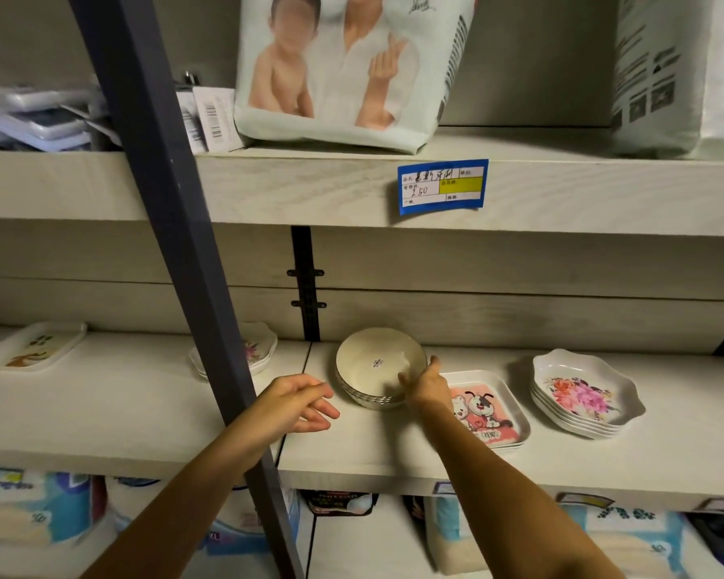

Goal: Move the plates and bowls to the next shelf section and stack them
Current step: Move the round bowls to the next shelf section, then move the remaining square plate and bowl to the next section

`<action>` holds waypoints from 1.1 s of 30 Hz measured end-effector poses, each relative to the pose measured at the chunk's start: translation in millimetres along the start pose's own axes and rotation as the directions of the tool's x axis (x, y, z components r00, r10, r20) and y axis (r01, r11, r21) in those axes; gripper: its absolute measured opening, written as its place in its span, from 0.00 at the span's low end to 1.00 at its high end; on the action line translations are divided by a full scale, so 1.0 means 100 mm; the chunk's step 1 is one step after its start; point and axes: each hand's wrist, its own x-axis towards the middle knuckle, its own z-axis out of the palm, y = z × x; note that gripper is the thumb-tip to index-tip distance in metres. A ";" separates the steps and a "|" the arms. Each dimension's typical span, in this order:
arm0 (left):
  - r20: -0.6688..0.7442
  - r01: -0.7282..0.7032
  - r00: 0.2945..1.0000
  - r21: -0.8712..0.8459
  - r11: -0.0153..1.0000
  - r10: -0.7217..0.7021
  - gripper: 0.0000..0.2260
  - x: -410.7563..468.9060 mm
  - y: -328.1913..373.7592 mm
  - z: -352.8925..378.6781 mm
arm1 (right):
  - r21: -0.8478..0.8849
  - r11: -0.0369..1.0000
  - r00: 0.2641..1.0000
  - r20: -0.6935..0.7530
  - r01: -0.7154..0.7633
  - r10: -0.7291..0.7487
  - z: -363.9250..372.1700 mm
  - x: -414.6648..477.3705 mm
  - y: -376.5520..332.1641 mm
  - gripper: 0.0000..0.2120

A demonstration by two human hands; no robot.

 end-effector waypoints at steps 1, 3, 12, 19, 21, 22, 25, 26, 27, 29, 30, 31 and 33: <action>0.003 -0.006 1.000 0.004 1.000 0.006 0.07 0.00 0.00 0.00 | 0.029 0.999 1.000 0.002 0.030 -0.030 -0.05 -0.03 -0.01 0.28; 0.025 -0.020 0.999 0.020 1.000 0.020 0.08 -0.01 0.01 -0.01 | 0.090 0.990 0.994 0.021 0.107 -0.109 -0.22 -0.15 -0.03 0.23; 0.204 -0.103 0.975 0.050 0.993 0.091 0.07 -0.28 0.01 -0.09 | 0.209 0.875 0.877 0.122 0.436 -0.465 -0.98 -1.29 -0.02 0.09; 0.198 -0.220 0.960 0.082 0.972 0.200 0.09 -0.58 -0.10 -0.35 | 0.211 0.818 0.817 0.116 0.536 -0.565 -0.91 -1.90 -0.30 0.10; 0.231 -0.221 0.952 0.064 0.973 0.202 0.11 -0.66 -0.13 -0.51 | 0.210 0.810 0.806 0.128 0.548 -0.578 -0.78 -2.01 -0.41 0.10; 0.240 -0.220 0.950 0.057 0.974 0.201 0.11 -0.70 -0.15 -0.62 | 0.203 0.806 0.800 0.135 0.556 -0.585 -0.70 -2.07 -0.47 0.10; 0.228 -0.235 0.950 0.064 0.970 0.215 0.11 -0.79 -0.24 -1.02 | 0.209 0.805 0.797 0.143 0.555 -0.587 -0.36 -2.22 -0.69 0.09; 0.212 -0.235 0.953 0.070 0.970 0.215 0.11 -0.81 -0.29 -1.19 | 0.223 0.805 0.798 0.142 0.550 -0.585 -0.21 -2.28 -0.77 0.08; 0.193 -0.227 0.959 0.074 0.971 0.209 0.10 -0.82 -0.33 -1.37 | 0.239 0.804 0.801 0.139 0.544 -0.583 -0.05 -2.35 -0.85 0.08; 0.162 -0.203 0.969 0.087 0.975 0.187 0.10 -0.83 -0.41 -1.77 | 0.268 0.807 0.810 0.134 0.526 -0.572 0.30 -2.47 -1.04 0.08; 0.154 -0.194 0.972 0.095 0.976 0.178 0.10 -0.84 -0.45 -1.97 | 0.278 0.814 0.816 0.142 0.510 -0.560 0.48 -2.52 -1.15 0.08; 0.145 -0.192 0.974 0.108 0.975 0.176 0.10 -0.85 -0.49 -2.18 | 0.282 0.821 0.822 0.152 0.497 -0.550 0.65 -2.57 -1.27 0.08; 0.132 -0.185 0.977 0.131 0.974 0.168 0.10 -0.88 -0.53 -2.56 | 0.290 0.828 0.830 0.157 0.480 -0.536 0.94 -2.63 -1.49 0.09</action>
